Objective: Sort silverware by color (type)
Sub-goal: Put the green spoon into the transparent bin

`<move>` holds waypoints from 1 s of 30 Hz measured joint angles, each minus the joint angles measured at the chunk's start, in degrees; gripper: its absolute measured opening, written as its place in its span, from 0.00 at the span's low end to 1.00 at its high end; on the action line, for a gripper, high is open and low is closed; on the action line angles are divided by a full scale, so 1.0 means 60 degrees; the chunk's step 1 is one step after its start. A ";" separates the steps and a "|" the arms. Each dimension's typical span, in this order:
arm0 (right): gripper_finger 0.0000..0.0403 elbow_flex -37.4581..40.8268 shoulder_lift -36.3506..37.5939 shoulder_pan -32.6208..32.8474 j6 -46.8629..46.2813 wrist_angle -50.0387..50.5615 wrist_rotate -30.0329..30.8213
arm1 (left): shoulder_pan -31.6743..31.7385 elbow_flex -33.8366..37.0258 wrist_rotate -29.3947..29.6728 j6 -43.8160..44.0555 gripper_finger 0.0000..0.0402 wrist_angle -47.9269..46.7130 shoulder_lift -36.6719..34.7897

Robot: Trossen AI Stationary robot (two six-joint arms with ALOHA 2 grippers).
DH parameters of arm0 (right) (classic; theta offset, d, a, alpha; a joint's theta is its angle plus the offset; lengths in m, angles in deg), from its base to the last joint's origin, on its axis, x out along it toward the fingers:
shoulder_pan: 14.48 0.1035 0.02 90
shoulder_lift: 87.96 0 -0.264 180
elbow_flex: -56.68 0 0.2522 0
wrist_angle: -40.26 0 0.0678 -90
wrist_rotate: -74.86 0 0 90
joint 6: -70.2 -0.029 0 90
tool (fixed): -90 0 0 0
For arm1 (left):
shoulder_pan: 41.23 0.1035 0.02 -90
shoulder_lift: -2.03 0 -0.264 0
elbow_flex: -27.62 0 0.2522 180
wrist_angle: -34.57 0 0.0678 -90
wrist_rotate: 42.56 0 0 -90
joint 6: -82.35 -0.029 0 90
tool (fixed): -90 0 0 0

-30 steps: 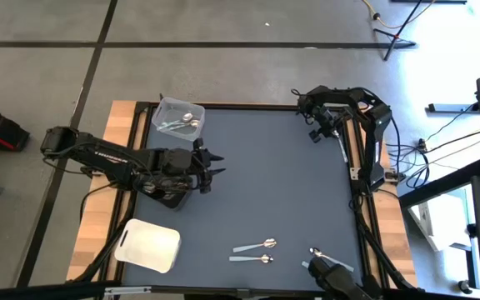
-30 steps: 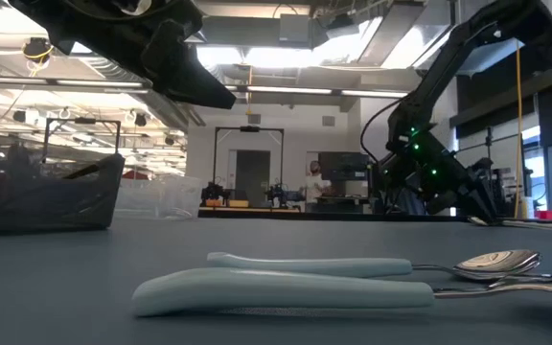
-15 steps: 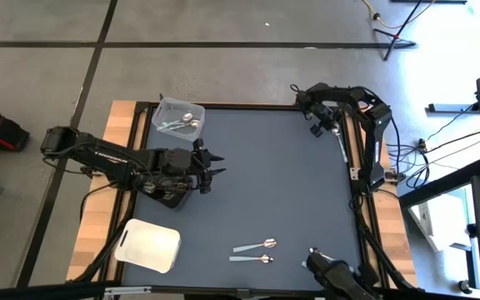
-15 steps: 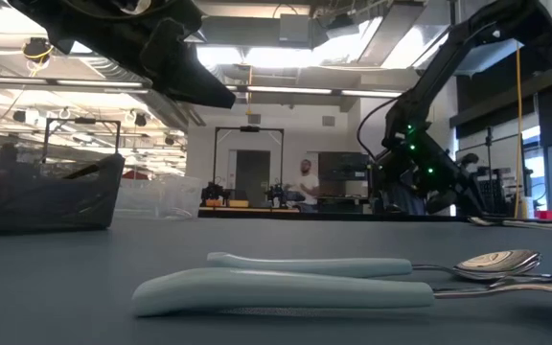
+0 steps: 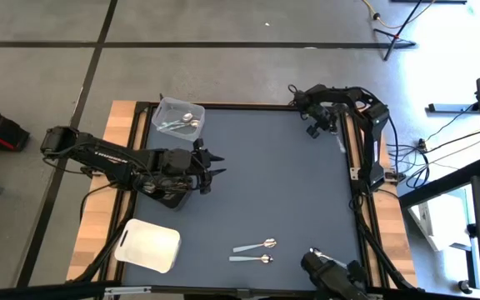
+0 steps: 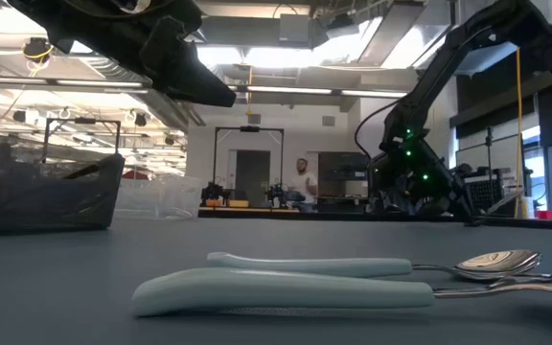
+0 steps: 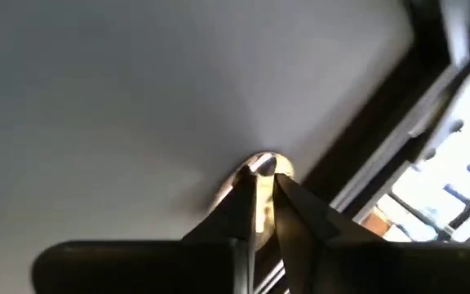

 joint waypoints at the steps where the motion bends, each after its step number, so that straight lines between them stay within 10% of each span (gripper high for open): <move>1: 0.09 0.0000 0.0004 0.0097 0.0189 -0.0100 -0.0235 | 0.0000 0.0000 0.0000 0.0004 0.41 0.0000 0.0000; 30: 0.09 -0.1489 0.1663 0.4118 0.1746 0.0123 -0.2673 | -0.0066 0.0000 0.0004 0.0004 0.41 -0.0041 0.0000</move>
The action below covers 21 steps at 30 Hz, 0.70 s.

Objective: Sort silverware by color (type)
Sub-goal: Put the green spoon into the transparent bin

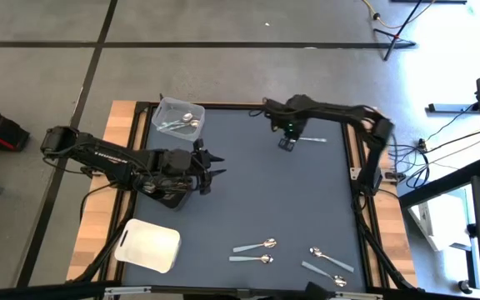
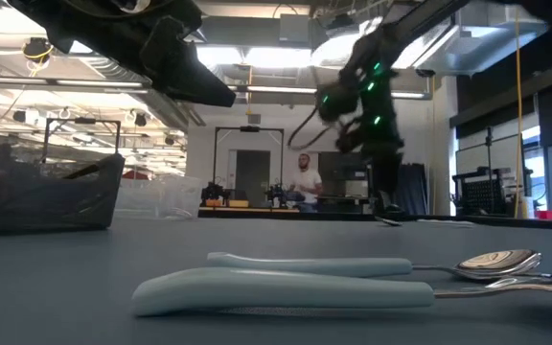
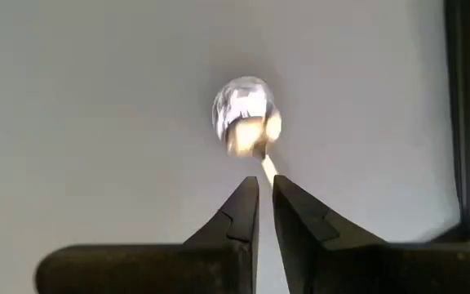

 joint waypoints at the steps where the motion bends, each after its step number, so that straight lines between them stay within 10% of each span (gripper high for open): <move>1: 0.09 0.0232 0.0375 -0.0013 0.0077 -0.0044 -0.0119 | -0.0032 0.0002 0.0000 -0.0002 0.41 -0.0031 0.0000; 8: 0.09 0.2918 0.2486 -0.0754 0.0714 -0.2018 -0.0671 | -0.0204 0.0004 -0.0004 -0.0004 0.41 -0.0019 0.0000; 21: 0.43 0.4010 0.1732 -0.1805 0.2285 -0.3632 -0.0816 | -0.0193 0.0004 0.0000 -0.0007 0.41 0.0140 0.0000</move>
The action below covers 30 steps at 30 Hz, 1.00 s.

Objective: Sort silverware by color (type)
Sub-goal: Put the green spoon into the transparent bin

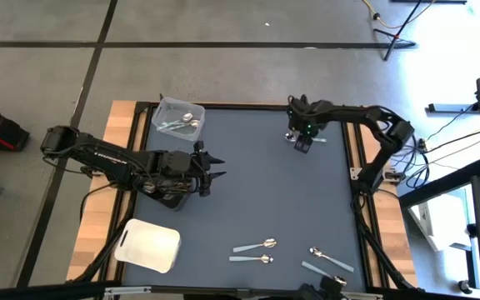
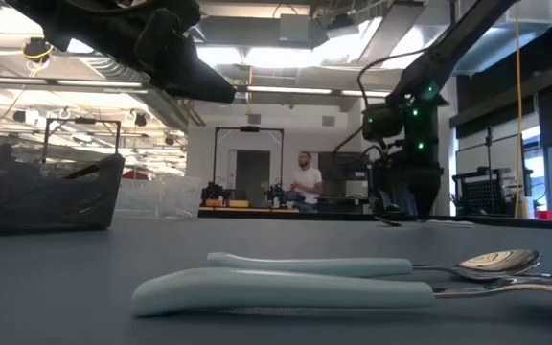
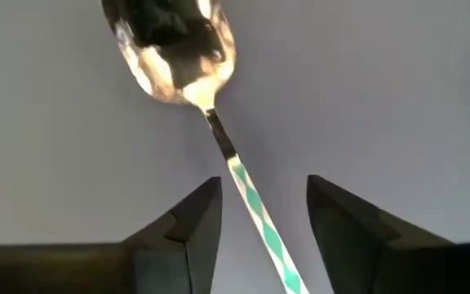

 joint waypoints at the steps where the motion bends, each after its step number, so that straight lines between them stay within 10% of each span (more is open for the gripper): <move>1: 0.44 0.0000 -0.0116 0.0000 0.0062 -0.0102 -0.0007 | 0.0000 0.0000 0.0000 0.0000 0.41 0.0000 0.0000; 15: 0.03 -0.0378 -0.0699 0.0047 0.0832 0.0212 0.0121 | -0.0002 0.0000 -0.0004 -0.0043 0.41 0.0714 -0.0004; 23: 0.01 -0.0486 0.0533 0.1140 0.0289 -0.0387 -0.0245 | 0.0200 -0.0068 -0.0266 -0.0100 0.41 0.0825 0.0046; 30: 0.01 0.0878 0.2113 0.2567 -0.0345 -0.4459 -0.1230 | 0.0457 -0.0080 -0.0140 -0.0415 0.41 0.0889 0.0152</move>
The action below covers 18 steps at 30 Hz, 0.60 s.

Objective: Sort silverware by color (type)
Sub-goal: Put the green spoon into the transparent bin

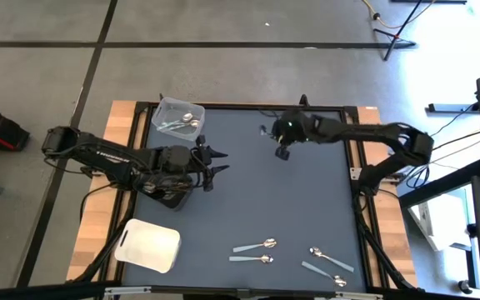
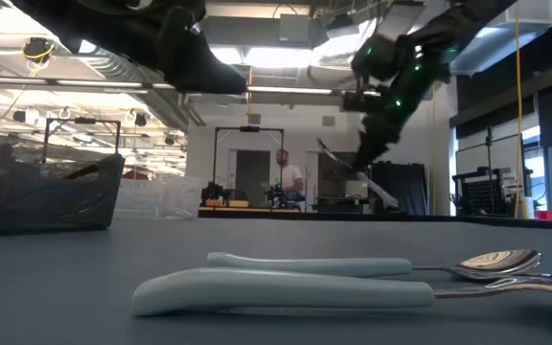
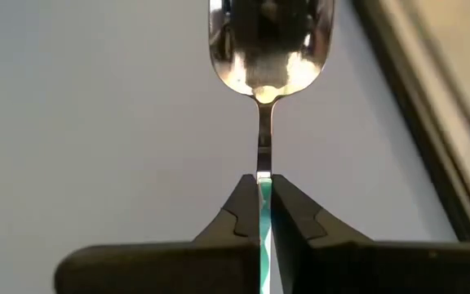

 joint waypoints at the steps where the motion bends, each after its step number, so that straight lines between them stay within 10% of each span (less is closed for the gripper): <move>1: 0.01 0.0293 0.0103 0.0212 -0.0059 -0.0926 -0.0025 | 0.0044 0.0000 0.0006 0.0035 0.41 0.0050 0.0034; 10: 0.00 0.2096 0.0182 0.1697 0.0075 -0.7890 -0.0064 | 0.0257 -0.0007 0.0111 0.0101 0.41 0.2028 0.1267; 18: 0.00 0.2303 0.0186 0.2735 0.0503 -0.9046 -0.0272 | 0.0257 -0.0004 0.0374 0.0023 0.41 0.4675 0.2392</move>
